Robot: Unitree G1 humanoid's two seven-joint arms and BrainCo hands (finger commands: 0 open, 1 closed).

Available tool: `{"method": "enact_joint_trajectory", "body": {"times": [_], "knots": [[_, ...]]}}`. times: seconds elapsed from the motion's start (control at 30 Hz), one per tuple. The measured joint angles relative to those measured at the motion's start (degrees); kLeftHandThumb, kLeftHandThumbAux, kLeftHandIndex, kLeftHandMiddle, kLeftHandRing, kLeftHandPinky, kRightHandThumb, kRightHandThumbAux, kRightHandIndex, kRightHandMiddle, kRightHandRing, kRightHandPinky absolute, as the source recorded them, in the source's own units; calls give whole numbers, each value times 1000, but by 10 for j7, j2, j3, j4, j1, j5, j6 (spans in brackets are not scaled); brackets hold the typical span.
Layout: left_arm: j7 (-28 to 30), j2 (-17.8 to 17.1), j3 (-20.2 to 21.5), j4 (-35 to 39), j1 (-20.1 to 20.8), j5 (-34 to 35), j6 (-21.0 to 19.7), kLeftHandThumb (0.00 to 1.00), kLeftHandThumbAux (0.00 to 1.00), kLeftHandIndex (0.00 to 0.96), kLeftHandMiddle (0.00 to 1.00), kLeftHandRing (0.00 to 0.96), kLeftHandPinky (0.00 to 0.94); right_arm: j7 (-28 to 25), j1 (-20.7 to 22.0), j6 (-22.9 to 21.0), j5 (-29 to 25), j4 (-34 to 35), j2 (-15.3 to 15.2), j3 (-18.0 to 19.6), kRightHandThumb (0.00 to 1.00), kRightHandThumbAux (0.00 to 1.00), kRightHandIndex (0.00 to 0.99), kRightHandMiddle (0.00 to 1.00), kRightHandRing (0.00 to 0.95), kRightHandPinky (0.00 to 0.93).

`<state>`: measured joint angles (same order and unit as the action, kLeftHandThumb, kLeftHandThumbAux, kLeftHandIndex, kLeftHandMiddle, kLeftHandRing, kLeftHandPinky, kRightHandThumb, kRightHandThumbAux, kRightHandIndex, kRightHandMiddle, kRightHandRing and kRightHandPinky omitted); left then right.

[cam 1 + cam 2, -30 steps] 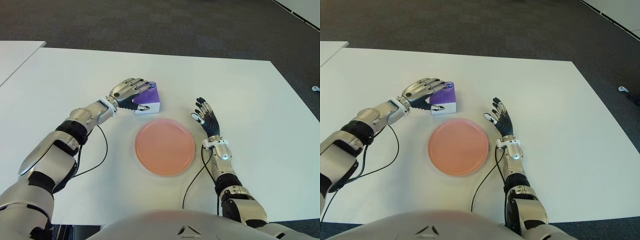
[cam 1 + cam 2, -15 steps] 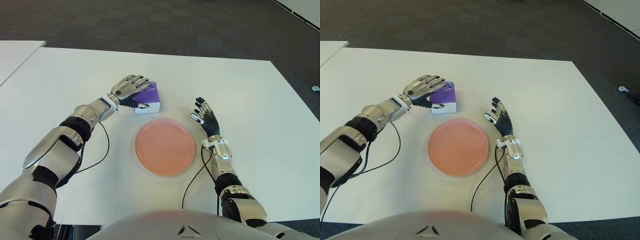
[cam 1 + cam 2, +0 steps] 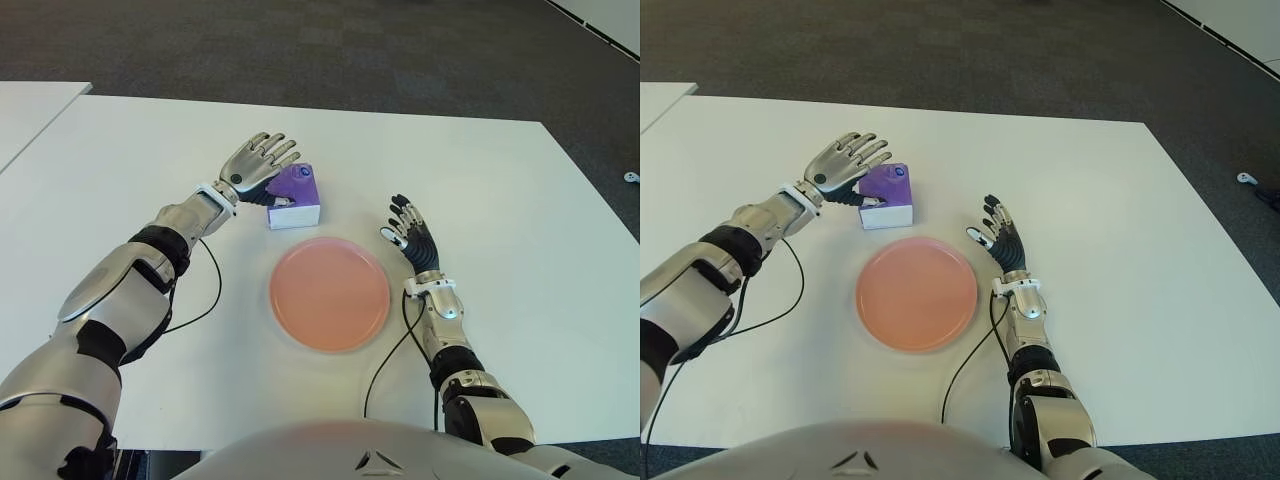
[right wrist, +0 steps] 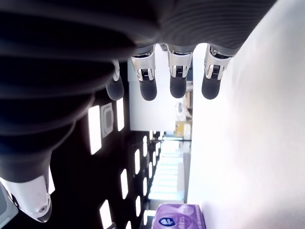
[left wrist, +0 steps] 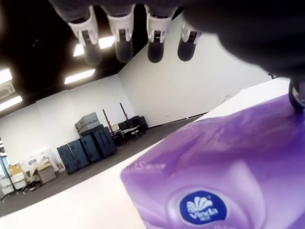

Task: Put the tissue paper into the plate.

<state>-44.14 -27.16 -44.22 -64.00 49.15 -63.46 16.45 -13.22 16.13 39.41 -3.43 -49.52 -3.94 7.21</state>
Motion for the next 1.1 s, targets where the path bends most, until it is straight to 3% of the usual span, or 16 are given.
{"method": "enact_joint_trajectory", "body": {"times": [0.37, 1.1], "knots": [[-35, 12, -11, -23, 0, 0, -1, 174, 178, 0, 0, 0, 0, -4, 0, 0, 0, 0, 0, 0, 0, 647, 0, 0, 0, 0], [-35, 21, -18, -38, 2, 11, 24, 173, 160, 0, 0, 0, 0, -36, 0, 1, -2, 0, -1, 6, 0, 639, 0, 0, 0, 0]]}}
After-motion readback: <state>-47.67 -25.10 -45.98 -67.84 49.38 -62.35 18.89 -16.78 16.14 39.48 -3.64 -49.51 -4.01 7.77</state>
